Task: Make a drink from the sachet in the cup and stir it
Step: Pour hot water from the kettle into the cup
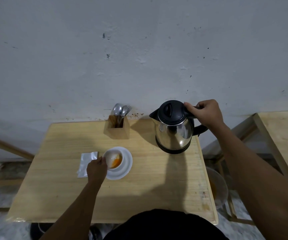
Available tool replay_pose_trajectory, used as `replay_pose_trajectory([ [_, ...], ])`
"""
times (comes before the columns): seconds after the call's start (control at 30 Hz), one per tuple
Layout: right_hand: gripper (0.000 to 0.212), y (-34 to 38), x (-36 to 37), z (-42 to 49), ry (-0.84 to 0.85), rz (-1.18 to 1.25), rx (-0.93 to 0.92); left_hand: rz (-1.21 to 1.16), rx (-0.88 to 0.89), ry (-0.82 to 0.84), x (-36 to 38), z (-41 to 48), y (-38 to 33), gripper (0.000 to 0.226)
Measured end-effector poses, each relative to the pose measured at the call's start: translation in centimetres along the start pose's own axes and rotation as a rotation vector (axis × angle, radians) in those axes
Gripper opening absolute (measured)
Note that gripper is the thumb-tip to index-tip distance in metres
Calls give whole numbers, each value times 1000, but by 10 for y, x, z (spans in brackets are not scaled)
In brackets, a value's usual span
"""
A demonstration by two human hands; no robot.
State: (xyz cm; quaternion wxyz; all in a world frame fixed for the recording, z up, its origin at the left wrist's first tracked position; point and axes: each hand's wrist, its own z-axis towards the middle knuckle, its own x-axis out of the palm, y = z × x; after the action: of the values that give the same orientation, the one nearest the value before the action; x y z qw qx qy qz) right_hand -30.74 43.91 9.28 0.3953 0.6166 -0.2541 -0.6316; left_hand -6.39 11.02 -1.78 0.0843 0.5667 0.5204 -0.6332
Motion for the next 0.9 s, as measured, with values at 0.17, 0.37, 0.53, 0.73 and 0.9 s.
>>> replay_pose_trajectory([
  [0.17, 71, 33, -5, 0, -5, -44, -98, -75, 0, 20, -3, 0, 0, 46],
  [0.37, 76, 86, 7, -8, 75, -261, -148, -183, -55, 68, -7, -1, 3, 38],
  [0.53, 73, 123, 27, -22, 148, -424, -163, -364, -96, 172, -13, 4, 8, 18],
  [0.73, 72, 160, 52, -35, 320, -619, -217, -558, -41, 209, -23, 3, 18, 10],
  [0.9, 75, 172, 70, -41, 458, -706, -203, -529, -17, 268, -24, 12, 25, 9],
])
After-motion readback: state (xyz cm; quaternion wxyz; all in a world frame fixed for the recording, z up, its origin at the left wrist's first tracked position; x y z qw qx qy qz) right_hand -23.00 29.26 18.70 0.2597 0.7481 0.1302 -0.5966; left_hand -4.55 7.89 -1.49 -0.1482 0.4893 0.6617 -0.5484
